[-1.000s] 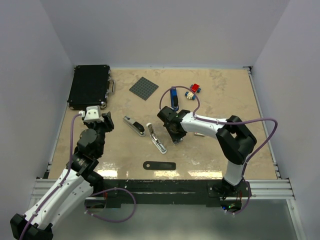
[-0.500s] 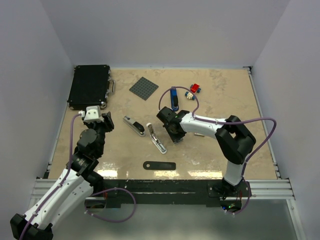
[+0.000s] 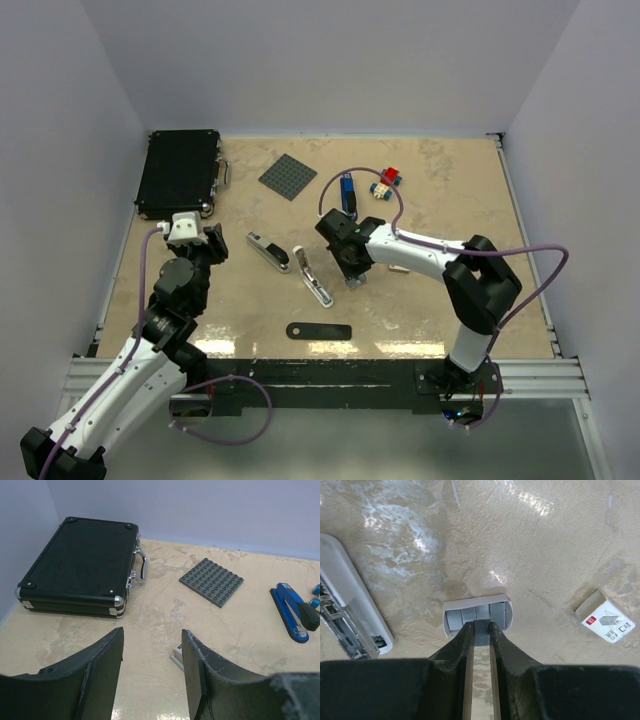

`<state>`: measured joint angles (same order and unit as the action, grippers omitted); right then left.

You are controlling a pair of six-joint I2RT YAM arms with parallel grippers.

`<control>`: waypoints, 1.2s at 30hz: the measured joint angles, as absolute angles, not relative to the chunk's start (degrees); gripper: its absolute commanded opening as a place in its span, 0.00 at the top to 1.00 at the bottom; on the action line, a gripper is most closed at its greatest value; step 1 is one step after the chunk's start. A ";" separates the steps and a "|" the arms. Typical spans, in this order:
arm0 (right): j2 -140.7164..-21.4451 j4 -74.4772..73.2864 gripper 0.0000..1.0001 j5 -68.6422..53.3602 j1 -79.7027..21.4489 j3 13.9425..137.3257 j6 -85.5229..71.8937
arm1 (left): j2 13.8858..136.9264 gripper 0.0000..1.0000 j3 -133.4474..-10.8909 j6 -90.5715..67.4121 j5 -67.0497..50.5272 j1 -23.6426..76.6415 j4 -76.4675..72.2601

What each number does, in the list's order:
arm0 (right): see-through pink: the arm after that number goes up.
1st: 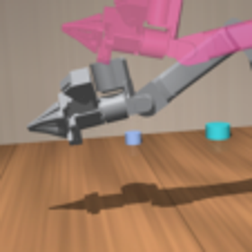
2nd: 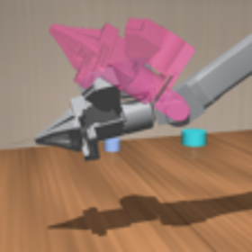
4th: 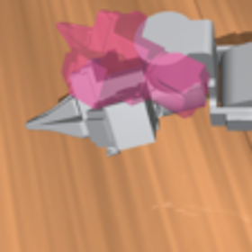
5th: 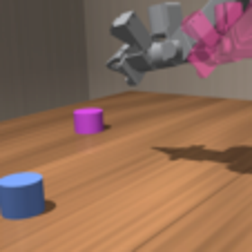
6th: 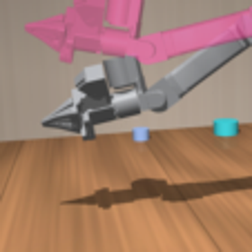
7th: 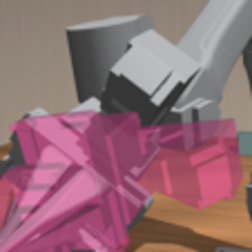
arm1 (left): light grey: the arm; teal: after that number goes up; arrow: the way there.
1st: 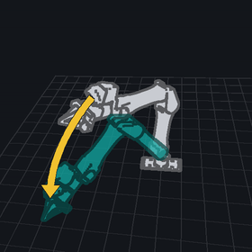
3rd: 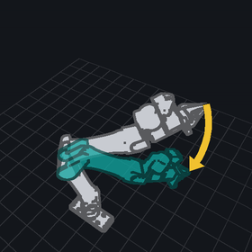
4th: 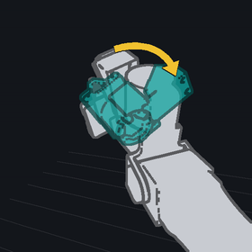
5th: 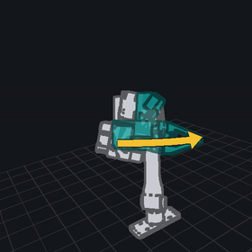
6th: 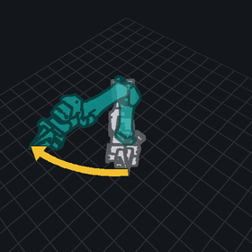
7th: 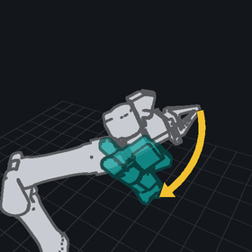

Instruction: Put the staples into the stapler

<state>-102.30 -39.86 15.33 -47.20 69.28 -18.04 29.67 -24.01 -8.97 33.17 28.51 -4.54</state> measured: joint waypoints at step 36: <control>-91.09 -17.02 0.91 16.29 -61.49 58.46 -24.69 | 29.78 0.45 -24.01 -9.61 33.15 28.49 -3.66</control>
<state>-91.09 -17.02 16.29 -61.49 58.46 -24.69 29.78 -24.01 -9.61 33.15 28.49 -3.66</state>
